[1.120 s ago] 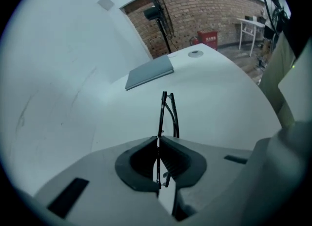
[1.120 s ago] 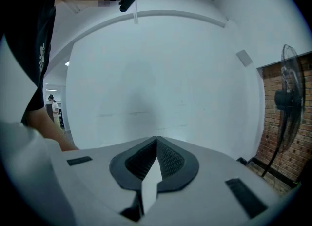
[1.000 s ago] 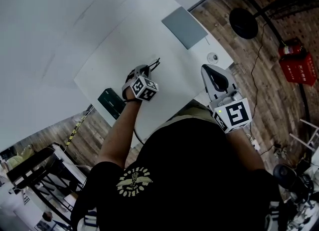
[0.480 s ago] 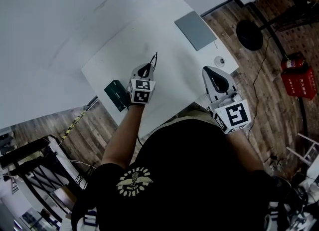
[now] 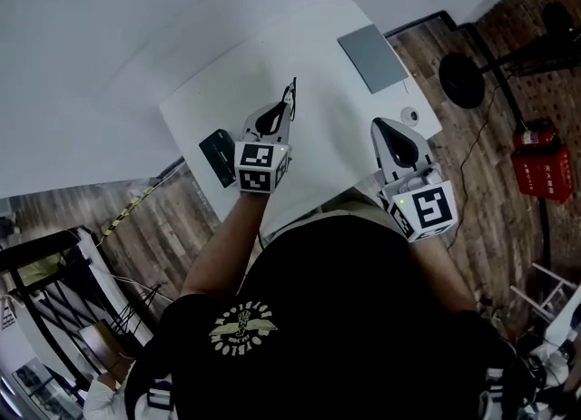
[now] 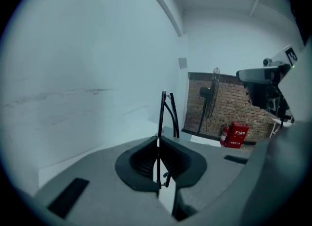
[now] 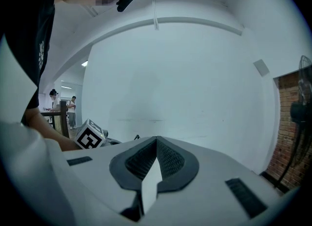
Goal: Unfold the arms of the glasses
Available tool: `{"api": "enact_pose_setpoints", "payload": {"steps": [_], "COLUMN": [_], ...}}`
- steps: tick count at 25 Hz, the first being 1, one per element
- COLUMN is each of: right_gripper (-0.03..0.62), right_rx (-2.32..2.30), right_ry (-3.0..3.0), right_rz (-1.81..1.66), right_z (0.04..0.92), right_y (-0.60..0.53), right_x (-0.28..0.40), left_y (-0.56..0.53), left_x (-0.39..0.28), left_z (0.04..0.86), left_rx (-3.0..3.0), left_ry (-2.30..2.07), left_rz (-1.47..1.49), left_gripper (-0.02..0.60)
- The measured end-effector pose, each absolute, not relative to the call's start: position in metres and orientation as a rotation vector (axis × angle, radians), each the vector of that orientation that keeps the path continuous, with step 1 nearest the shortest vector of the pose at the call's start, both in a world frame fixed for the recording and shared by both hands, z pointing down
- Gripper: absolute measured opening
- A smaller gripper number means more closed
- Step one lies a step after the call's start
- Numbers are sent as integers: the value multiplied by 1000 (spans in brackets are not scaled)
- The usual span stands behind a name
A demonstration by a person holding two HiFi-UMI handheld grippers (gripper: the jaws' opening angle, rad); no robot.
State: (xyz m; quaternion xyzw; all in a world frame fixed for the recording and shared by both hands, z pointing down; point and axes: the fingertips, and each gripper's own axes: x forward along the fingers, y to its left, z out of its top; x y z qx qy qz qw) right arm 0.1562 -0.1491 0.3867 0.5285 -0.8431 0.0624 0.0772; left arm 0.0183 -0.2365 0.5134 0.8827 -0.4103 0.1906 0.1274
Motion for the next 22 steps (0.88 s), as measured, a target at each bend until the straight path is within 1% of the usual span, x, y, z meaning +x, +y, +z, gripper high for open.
{"api": "enact_pose_setpoints", "payload": {"steps": [5,11,17,22], "right_gripper": [-5,-5,-5,-5], "right_rx": [1592,1585,1542,1429], "right_ry": [-2540,-2563,-2587,-2620], "right_rz": [154,124,103,113], "right_z": [375,365,355,357], "right_y": [-149,-147,-142,-139], "right_x": [147,131,112,81], "left_y": [-228,-215,-193,-181], "left_x": [9,0,-4,-5], "left_z": [476,446,421,415], "left_rx": [2602,2662,2739,2786], "left_ry": [-1223,-1243,-1247,-1247], "left_rz": [438,371,347,352], "left_gripper": [20,20,20,20]}}
